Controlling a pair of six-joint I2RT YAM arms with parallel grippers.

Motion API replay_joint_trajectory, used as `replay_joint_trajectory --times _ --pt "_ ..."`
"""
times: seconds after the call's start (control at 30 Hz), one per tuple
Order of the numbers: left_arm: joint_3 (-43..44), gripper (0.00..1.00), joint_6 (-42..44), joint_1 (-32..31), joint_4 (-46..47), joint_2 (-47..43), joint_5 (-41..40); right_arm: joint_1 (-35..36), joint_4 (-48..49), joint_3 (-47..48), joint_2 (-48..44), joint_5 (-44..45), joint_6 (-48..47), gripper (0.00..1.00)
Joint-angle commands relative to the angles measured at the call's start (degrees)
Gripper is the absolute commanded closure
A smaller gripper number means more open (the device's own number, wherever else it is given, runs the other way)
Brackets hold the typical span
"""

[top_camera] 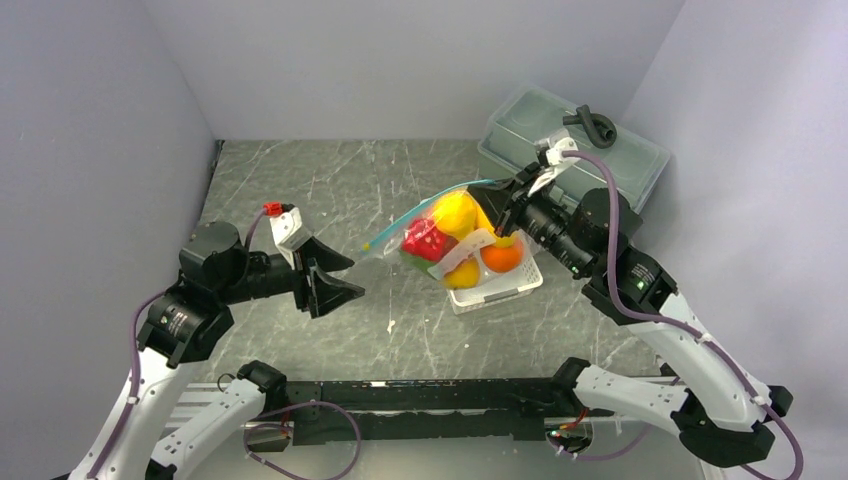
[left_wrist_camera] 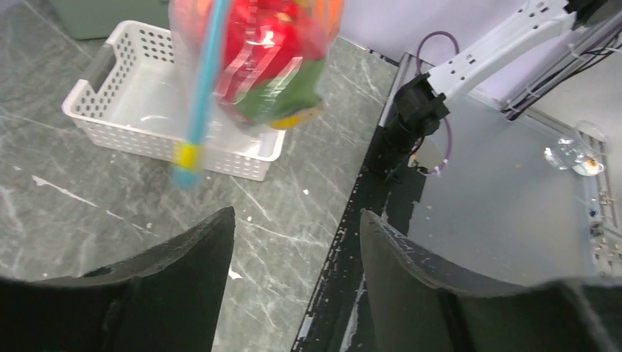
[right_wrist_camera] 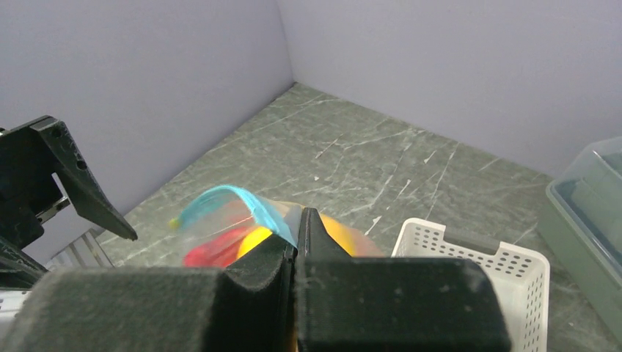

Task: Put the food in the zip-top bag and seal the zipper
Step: Zip the zipper food storage bag, then place the zipper food storage bag at the center of the board.

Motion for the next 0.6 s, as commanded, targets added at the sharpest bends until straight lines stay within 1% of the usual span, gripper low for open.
replay_joint_trajectory --times 0.0,0.07,0.13,0.23,0.37,0.57 --pt "0.72 0.27 -0.7 -0.06 -0.13 -0.43 -4.54 -0.17 3.64 4.44 1.48 -1.04 -1.3 1.0" --pt "0.82 0.19 -0.85 -0.06 0.02 -0.53 -6.01 -0.18 2.76 4.88 2.21 -1.77 -1.52 1.0" --pt "0.9 0.07 -1.06 -0.06 0.28 -0.65 -7.33 -0.17 2.18 5.07 2.66 -2.73 -1.76 1.0" --pt "1.19 0.01 -1.34 -0.06 0.39 -0.73 -9.59 -0.15 1.36 5.36 3.57 -4.07 -2.05 1.0" --pt "1.45 0.0 -1.51 -0.06 0.82 -0.75 -11.05 -0.16 -0.39 6.48 5.3 -6.7 -2.34 1.0" --pt "2.51 0.0 -1.05 -0.04 1.09 -0.33 -10.76 -0.18 -2.98 8.43 8.43 -11.36 -2.91 1.0"
